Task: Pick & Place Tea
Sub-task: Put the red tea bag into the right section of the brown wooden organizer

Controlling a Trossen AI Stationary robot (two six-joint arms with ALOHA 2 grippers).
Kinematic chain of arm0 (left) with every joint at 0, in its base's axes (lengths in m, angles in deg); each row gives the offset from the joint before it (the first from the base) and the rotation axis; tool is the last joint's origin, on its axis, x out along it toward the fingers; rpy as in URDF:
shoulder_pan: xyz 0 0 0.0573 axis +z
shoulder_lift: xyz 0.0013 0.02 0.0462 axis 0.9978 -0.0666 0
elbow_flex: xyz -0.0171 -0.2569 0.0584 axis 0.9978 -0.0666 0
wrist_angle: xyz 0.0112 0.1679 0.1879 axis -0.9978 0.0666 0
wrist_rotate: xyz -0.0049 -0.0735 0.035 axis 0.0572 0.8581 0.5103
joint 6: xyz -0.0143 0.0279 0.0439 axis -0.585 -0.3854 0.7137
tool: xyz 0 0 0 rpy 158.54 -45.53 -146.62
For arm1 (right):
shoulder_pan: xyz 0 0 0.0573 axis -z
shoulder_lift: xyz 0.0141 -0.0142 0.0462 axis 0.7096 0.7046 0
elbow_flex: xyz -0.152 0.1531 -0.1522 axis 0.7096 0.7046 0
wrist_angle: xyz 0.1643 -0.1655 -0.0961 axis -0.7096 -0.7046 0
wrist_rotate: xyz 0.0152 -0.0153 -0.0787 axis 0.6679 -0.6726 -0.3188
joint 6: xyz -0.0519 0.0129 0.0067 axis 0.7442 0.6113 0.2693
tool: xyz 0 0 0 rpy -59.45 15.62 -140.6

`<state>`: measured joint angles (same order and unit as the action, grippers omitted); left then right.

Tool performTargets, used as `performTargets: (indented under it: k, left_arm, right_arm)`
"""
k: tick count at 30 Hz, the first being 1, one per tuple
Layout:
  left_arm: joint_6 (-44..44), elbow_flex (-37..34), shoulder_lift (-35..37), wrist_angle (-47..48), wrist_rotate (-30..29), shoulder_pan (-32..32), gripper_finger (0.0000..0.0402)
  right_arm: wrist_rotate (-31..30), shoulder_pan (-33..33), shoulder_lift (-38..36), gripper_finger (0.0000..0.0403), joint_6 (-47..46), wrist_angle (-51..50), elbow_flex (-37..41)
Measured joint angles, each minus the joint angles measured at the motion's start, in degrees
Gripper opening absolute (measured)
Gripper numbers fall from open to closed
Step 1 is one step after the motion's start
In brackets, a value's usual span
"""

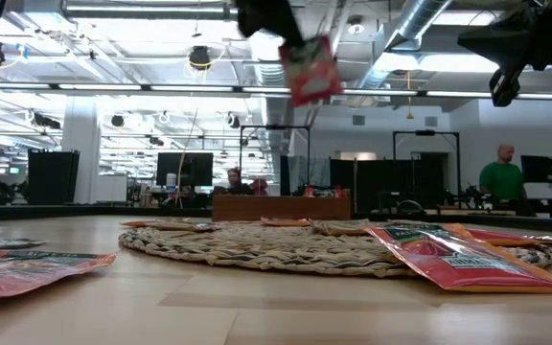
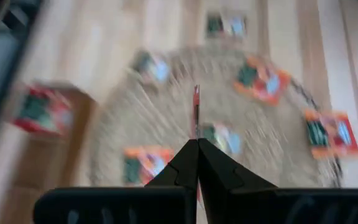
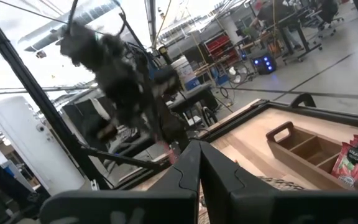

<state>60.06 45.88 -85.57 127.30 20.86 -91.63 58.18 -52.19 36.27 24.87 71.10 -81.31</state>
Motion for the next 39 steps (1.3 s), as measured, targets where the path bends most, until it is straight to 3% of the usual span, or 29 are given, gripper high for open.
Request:
performTargets:
  k: [9,14,22,34,39]
  left_arm:
    - [8.48,8.13,-0.02,-0.95,-1.69,9.37,0.0]
    - [11.99,8.09,-1.33,-3.84,1.45,13.76,0.0]
    - [17.13,10.34,-9.89,-5.0,7.85,19.93,0.0]
    - [24.56,33.6,-29.04,11.8,12.92,26.98,0.0]
    - [25.37,36.33,-32.0,15.76,16.45,28.78,0.0]
  right_arm:
    - [0.0,0.0,0.0,0.0001,0.0,0.0,0.0]
    - [0.0,0.0,0.0,0.0001,0.0,-0.03,0.0]
    - [-0.02,0.0,0.0,0.0001,0.0,-1.23,0.02]
    - [0.15,0.0,0.0,0.0001,-0.02,-1.68,0.02]
    - [0.16,0.0,0.0,0.0001,-0.02,-1.68,0.02]
